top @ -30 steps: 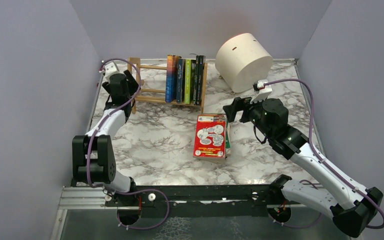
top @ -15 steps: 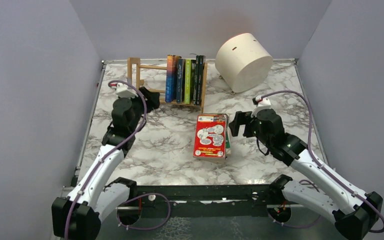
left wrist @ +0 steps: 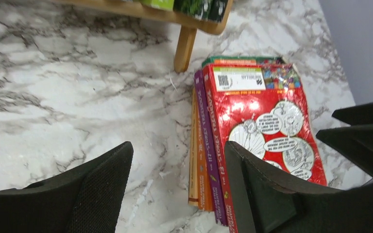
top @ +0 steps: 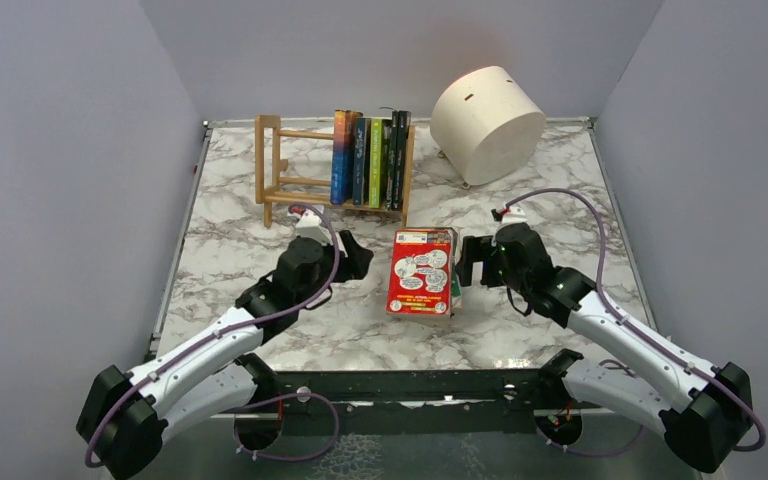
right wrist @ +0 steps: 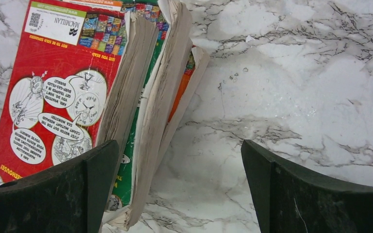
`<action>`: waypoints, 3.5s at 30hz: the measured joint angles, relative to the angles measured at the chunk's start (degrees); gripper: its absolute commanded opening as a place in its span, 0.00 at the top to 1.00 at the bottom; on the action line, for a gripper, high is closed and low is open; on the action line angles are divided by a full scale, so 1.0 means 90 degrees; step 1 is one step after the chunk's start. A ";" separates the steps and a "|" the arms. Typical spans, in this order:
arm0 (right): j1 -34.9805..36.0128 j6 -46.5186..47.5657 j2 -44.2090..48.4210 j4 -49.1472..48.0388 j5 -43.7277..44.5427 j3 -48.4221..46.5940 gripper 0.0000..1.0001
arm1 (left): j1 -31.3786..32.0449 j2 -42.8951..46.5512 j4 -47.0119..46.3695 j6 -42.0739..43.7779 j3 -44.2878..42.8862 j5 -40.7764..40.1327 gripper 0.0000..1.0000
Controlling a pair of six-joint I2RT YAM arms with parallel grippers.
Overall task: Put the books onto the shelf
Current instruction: Pick up the book from the center of the board.
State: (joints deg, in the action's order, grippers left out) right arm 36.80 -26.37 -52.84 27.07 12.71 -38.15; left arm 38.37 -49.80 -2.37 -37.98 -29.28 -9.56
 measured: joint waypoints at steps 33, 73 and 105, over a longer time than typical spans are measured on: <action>-0.0012 -0.0041 -0.0415 -0.0058 -0.0233 0.0211 0.05 | 0.0940 -0.1690 -0.1559 -0.1124 0.0658 -0.0177 0.30; -0.0012 -0.0039 -0.0563 -0.0291 -0.0406 0.0209 0.05 | 0.0731 -0.2346 -0.3706 -0.1936 0.0984 0.1547 0.19; -0.0012 -0.0034 -0.0974 -0.0580 -0.0568 0.0078 0.05 | 0.0493 -0.2902 -0.4796 -0.2271 0.0981 0.2181 0.25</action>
State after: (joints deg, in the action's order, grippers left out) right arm 36.69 -26.68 -61.60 21.85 7.60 -37.45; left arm 42.81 -75.92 -45.54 -58.41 -20.45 10.07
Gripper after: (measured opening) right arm 0.949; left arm 0.764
